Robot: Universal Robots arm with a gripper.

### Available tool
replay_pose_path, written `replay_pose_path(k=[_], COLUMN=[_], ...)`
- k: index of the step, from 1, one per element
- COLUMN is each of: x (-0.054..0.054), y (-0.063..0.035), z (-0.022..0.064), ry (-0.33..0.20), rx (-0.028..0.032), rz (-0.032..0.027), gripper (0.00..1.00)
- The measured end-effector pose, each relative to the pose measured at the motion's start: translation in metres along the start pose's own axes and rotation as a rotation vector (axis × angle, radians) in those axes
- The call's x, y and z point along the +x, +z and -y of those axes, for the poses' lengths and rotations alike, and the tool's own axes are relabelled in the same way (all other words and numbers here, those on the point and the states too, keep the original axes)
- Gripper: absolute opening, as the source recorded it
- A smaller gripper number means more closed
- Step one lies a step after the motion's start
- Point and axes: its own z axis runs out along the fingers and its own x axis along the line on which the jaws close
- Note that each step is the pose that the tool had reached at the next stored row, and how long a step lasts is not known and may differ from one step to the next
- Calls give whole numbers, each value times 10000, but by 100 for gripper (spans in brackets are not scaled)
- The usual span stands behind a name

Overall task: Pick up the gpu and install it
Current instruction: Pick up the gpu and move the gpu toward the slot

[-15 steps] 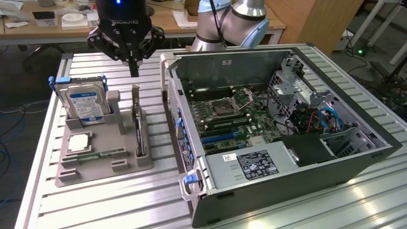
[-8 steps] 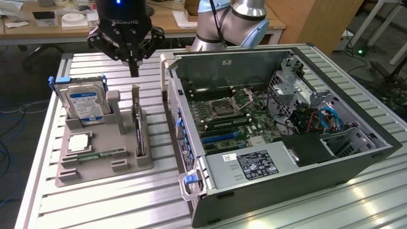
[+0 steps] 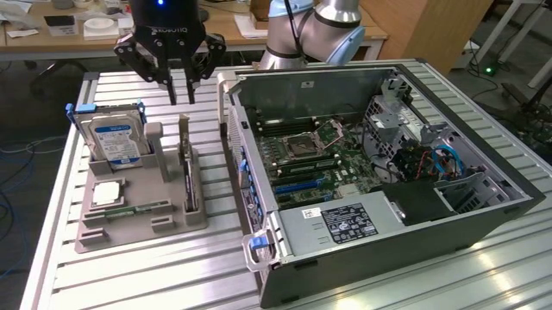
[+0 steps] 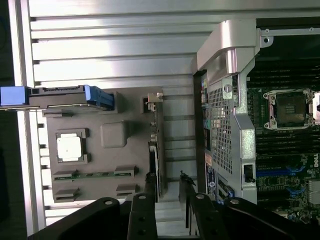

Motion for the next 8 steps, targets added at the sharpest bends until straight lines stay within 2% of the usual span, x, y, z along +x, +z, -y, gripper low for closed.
replay_pose_path(k=[2, 3, 5, 6, 8], x=[0, 0, 0, 1, 1], y=[10, 17, 33, 40, 56], z=[1, 1, 2, 4, 9], ry=[-25, -62, -241, -321, -474], rx=[9, 21, 33, 35, 40], rz=[-3, -9, -37, -75, -207], gripper=[35, 42, 42, 42, 42])
